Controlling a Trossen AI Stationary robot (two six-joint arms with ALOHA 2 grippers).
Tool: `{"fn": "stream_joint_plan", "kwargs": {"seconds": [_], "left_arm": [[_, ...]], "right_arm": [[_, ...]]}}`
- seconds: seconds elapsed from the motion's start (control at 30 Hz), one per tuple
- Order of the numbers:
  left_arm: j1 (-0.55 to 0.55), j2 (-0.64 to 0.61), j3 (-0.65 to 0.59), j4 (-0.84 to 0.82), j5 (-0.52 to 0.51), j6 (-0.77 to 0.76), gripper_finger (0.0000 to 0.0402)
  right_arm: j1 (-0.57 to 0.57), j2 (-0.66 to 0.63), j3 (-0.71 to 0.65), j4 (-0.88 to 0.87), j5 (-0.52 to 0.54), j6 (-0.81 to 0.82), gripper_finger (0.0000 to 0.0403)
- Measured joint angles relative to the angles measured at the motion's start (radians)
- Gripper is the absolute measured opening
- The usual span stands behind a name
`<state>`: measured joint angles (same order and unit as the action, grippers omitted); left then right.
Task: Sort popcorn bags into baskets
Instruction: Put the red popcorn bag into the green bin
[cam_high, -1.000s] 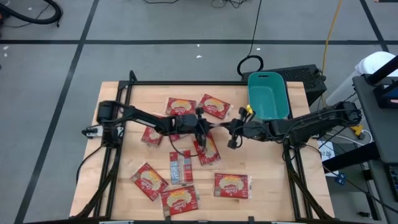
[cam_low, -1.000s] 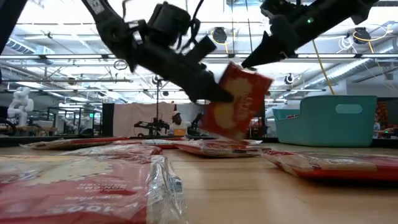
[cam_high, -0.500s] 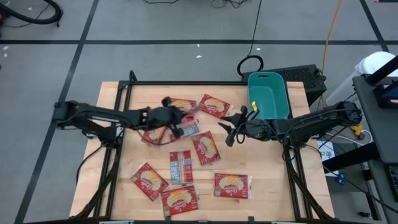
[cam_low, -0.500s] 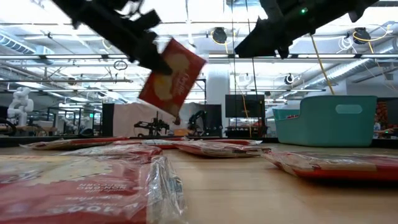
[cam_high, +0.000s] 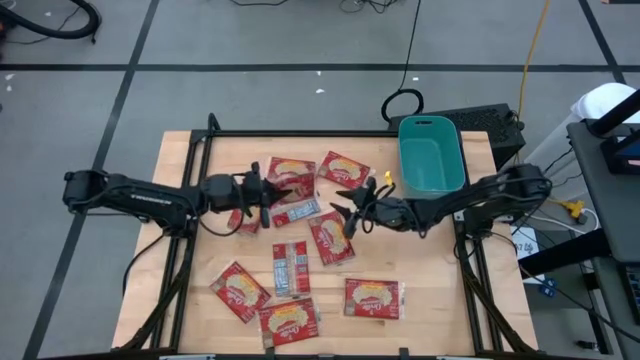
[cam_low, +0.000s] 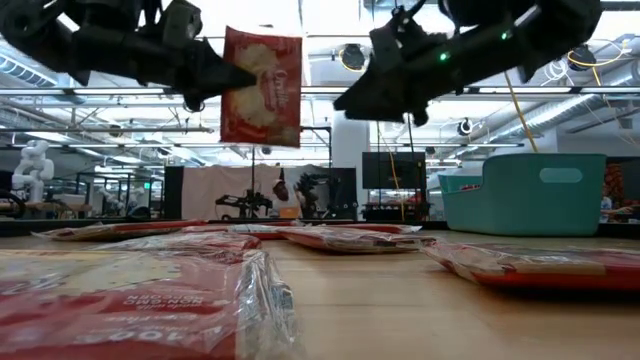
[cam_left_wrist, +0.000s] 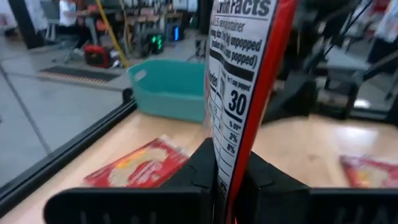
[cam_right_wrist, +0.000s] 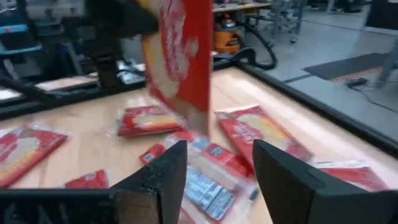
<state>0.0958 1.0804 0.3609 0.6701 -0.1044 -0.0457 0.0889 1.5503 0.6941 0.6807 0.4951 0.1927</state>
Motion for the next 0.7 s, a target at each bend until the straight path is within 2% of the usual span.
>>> {"fn": "stream_joint_plan", "kwargs": {"seconds": [0.17,0.43,0.57,0.7], "left_arm": [[0.028,-0.002,-0.008,0.139,0.078,0.011,0.0017],[0.082,0.001,-0.008,0.166,0.198,-0.005,0.0027],[0.079,0.029,-0.008,0.187,0.262,-0.005,0.0016],[0.079,0.084,-0.007,0.288,0.284,-0.015,0.0019]], "right_arm": [[-0.019,0.067,0.0,0.127,-0.027,-0.057,0.0187],[-0.069,0.089,0.0,0.237,-0.114,-0.085,0.0213],[-0.07,0.088,0.0,0.27,-0.198,-0.091,0.0227],[-0.066,0.089,0.0,0.289,-0.274,-0.088,0.023]]}}
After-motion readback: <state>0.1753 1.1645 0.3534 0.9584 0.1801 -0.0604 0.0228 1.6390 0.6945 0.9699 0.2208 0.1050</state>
